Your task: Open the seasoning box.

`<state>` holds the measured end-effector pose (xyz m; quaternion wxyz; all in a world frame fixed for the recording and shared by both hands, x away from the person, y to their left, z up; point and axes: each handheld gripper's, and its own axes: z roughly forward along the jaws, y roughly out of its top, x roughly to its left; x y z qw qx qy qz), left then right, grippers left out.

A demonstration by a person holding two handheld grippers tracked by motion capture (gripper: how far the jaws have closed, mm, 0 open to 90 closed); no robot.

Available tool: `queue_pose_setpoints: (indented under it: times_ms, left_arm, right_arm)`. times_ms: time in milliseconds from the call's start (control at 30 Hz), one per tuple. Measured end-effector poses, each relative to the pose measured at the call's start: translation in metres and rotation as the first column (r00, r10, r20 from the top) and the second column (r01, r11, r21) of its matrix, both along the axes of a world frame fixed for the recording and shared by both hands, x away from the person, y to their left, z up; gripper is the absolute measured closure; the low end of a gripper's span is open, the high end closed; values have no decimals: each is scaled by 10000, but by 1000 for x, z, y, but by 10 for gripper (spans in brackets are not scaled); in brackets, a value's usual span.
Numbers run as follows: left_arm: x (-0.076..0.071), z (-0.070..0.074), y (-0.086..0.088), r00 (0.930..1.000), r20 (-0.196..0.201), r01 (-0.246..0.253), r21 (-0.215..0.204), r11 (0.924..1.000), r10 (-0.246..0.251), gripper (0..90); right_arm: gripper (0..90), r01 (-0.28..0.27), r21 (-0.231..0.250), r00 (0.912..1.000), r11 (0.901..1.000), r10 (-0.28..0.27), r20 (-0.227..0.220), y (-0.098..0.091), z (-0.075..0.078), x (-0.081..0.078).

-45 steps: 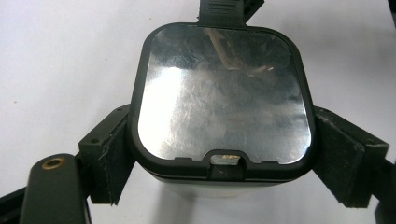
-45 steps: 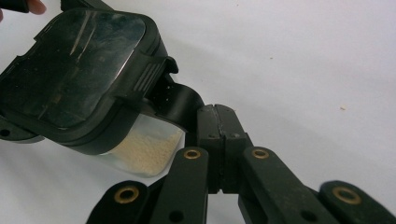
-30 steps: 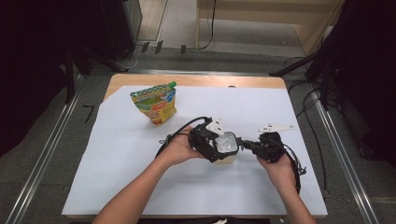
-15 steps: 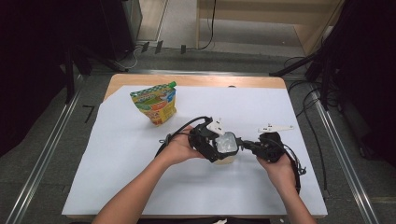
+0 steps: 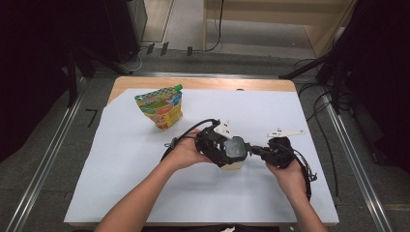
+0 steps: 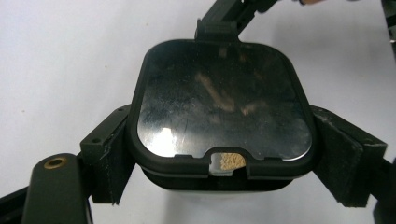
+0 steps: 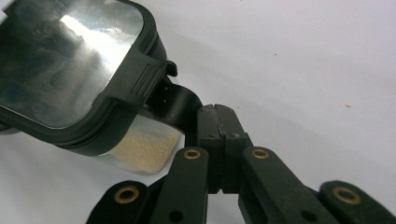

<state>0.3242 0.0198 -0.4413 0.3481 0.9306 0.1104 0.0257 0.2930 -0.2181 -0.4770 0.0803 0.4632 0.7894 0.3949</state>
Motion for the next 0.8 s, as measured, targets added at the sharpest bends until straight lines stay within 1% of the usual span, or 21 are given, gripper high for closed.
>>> queue_pose_setpoints:
  times_ms: [33,67,133,200,300,333,367,433,467,500,600,667,800]
  left_arm:
    - [0,2,-1,10000,-25,-20,-13,10000,20,178]
    - [0,2,-1,10000,59,32,91,10000,-33,178]
    - [-1,5,-2,9999,148,51,135,9999,-53,179]
    - [-1,8,-2,9998,173,46,4,10000,-46,178]
    - [-1,11,-4,9998,164,62,-65,10000,-61,180]
    - [-1,12,-4,9998,187,68,-1,10000,-68,180]
    - [-1,13,-5,9998,192,47,-55,10000,-46,179]
    - [-1,14,-5,9998,209,51,-23,10000,-50,180]
    - [-2,15,-6,9998,205,5,-95,10000,-3,179]
    - [-2,16,-7,9998,206,-28,-85,10000,30,179]
    - [-2,17,-8,9998,190,-43,-151,9999,46,179]
    - [-2,18,-9,9998,134,-117,-271,9996,121,179]
    - [-1,22,-11,9998,121,-137,-286,9995,141,179]
  right_arm:
    - [900,8,11,10000,10000,-8,7,0,0,0]
    - [900,1,-9,10000,10000,-1,3,0,0,0]
    - [900,-4,8,10000,10000,4,12,0,0,0]
    - [900,-13,22,10000,10000,13,14,0,1,0]
    - [900,-19,15,10000,10000,19,13,0,1,0]
    - [900,-24,23,10000,10000,24,8,0,1,0]
    - [900,-29,22,10000,10000,29,8,0,1,0]
    - [900,-39,42,10000,10000,39,2,0,1,-1]
    - [900,-43,73,10000,10000,43,-6,0,1,-1]
    - [900,-40,75,10000,10000,39,37,0,1,-1]
    - [900,-16,158,10000,9999,16,-17,-1,1,0]
    - [900,-33,168,10000,9999,34,-24,-1,1,-1]
    - [900,-29,168,10000,9999,29,-5,-1,1,-1]
